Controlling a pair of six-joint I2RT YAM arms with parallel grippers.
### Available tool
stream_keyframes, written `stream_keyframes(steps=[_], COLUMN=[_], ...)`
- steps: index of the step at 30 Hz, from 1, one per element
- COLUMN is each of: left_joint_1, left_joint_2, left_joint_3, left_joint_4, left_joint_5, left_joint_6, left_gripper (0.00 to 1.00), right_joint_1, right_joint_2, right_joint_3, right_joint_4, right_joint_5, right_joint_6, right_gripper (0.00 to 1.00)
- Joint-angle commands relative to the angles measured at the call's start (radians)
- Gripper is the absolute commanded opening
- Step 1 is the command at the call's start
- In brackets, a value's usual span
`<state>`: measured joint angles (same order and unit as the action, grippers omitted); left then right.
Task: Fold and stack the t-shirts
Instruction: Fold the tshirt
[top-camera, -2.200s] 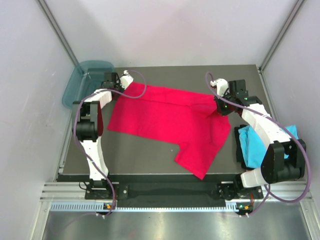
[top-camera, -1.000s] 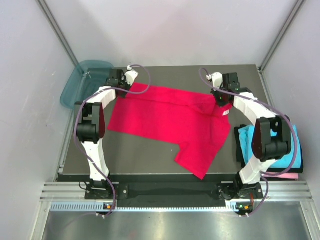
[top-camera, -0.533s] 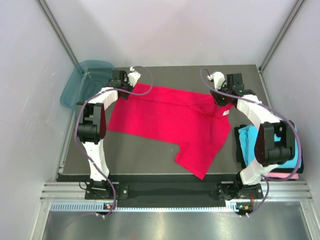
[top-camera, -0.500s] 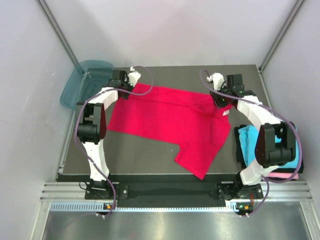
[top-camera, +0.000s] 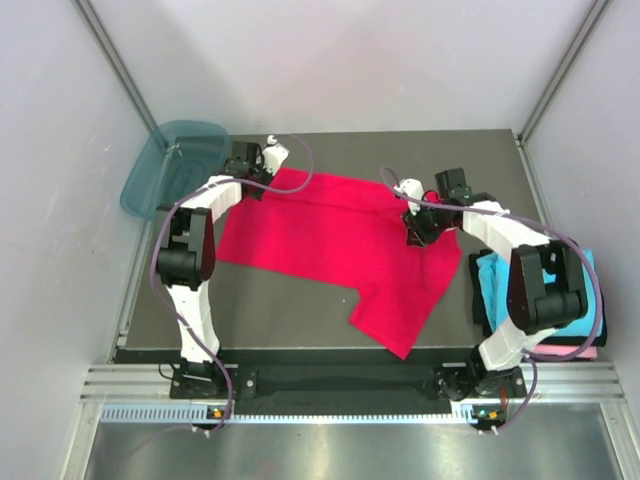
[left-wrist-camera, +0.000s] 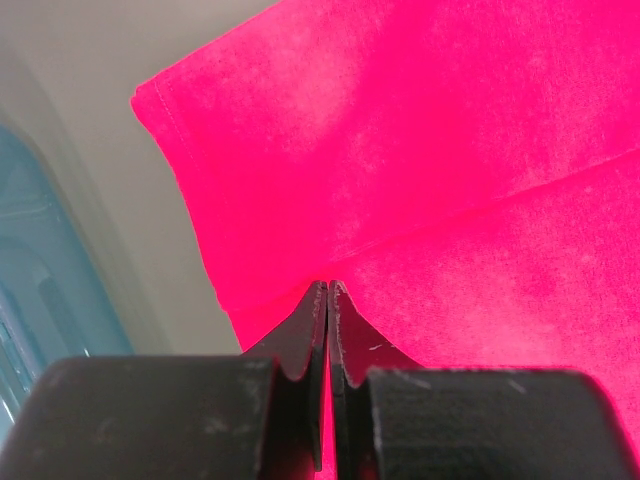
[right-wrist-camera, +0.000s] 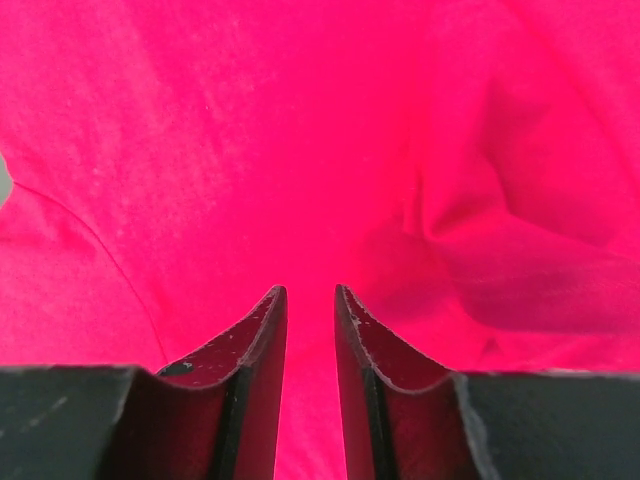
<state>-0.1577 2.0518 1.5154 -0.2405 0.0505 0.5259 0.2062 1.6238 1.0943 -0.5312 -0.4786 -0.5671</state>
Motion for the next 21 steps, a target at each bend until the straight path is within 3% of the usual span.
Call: stream_keyframes(steps=[1, 13, 21], left_joint_1=[-0.008, -0.009, -0.008], left_joint_2=[-0.064, -0.062, -0.048], left_joint_3=[-0.014, -0.029, -0.020], left_joint_4=[0.018, 0.026, 0.030], left_joint_5=[-0.015, -0.035, -0.035], left_joint_6=[0.009, 0.011, 0.011], left_gripper=[0.03, 0.03, 0.03], right_joint_1=[0.010, 0.009, 0.010], right_joint_2=[0.068, 0.183, 0.235], right_joint_3=[0.055, 0.153, 0.185], right_joint_4=[0.014, 0.097, 0.080], right_joint_5=[-0.011, 0.109, 0.110], right_joint_6=[-0.031, -0.025, -0.023], right_gripper=[0.27, 0.31, 0.30])
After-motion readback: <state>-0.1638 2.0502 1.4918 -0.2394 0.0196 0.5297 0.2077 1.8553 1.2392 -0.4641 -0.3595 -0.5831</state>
